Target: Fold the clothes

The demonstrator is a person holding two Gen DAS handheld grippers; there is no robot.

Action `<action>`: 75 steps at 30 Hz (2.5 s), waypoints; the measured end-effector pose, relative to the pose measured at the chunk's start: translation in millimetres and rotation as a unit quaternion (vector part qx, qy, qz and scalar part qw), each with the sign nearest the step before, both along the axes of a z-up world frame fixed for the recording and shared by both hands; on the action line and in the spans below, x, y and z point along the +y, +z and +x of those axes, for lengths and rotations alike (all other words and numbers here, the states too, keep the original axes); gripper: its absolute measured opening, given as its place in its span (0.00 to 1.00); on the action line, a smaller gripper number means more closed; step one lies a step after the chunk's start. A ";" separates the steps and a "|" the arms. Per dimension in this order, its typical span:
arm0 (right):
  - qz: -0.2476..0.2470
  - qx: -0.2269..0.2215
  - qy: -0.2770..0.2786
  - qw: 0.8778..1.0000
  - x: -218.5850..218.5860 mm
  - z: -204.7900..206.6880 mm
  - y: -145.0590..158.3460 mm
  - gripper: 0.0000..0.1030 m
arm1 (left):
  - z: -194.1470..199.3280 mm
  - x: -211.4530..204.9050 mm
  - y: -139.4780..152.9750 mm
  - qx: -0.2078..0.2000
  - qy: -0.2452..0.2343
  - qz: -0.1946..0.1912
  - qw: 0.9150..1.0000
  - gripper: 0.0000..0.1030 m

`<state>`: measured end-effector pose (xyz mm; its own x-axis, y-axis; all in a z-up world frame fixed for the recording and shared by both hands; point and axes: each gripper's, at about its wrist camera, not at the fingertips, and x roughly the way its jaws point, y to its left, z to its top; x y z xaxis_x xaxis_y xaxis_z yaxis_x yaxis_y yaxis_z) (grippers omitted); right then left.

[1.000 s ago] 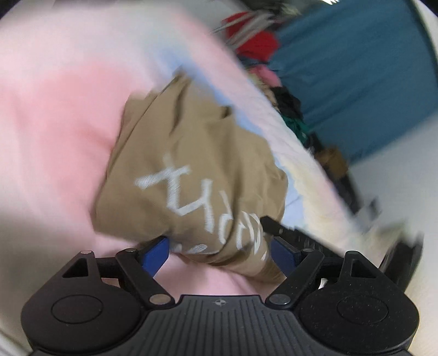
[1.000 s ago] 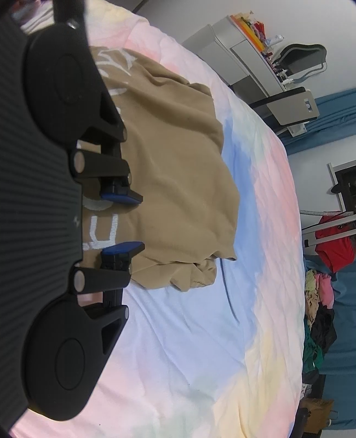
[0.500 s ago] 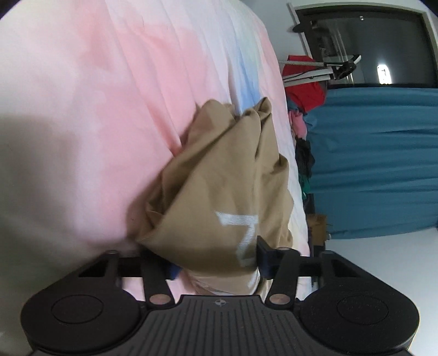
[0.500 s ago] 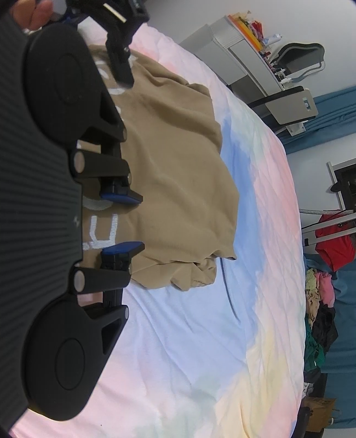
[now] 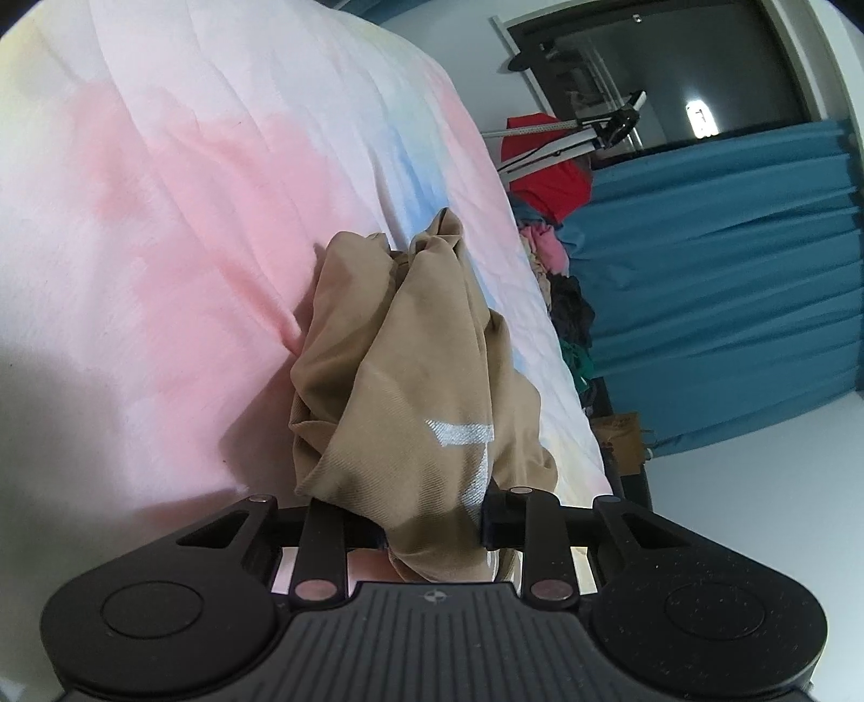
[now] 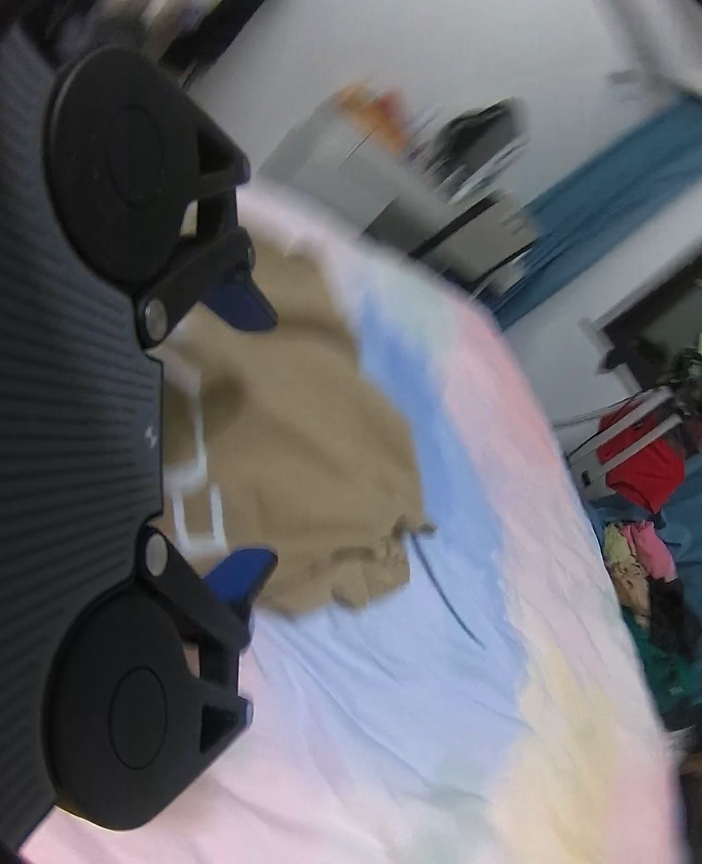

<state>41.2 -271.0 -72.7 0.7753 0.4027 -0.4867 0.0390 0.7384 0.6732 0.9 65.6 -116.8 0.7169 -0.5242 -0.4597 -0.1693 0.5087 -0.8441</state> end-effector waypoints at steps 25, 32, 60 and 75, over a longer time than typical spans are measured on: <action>0.291 0.128 -0.094 0.944 -7.4 -5.2 -90.1 0.45 | -5.4 10.7 -12.6 -0.014 0.021 -0.076 0.997 0.29; 0.238 0.108 -0.094 0.960 -0.7 -5.6 -76.4 0.29 | 1.7 10.9 -21.1 0.022 0.018 -0.060 0.998 0.39; 0.230 -0.014 -0.112 0.966 -41.5 -47.5 23.3 0.21 | 4.8 -5.6 60.7 0.006 -0.029 -0.099 0.995 0.31; 0.191 -0.055 -0.224 0.954 -224.5 59.1 84.4 0.21 | 182.2 -231.8 140.3 0.008 -0.114 -0.027 0.993 0.30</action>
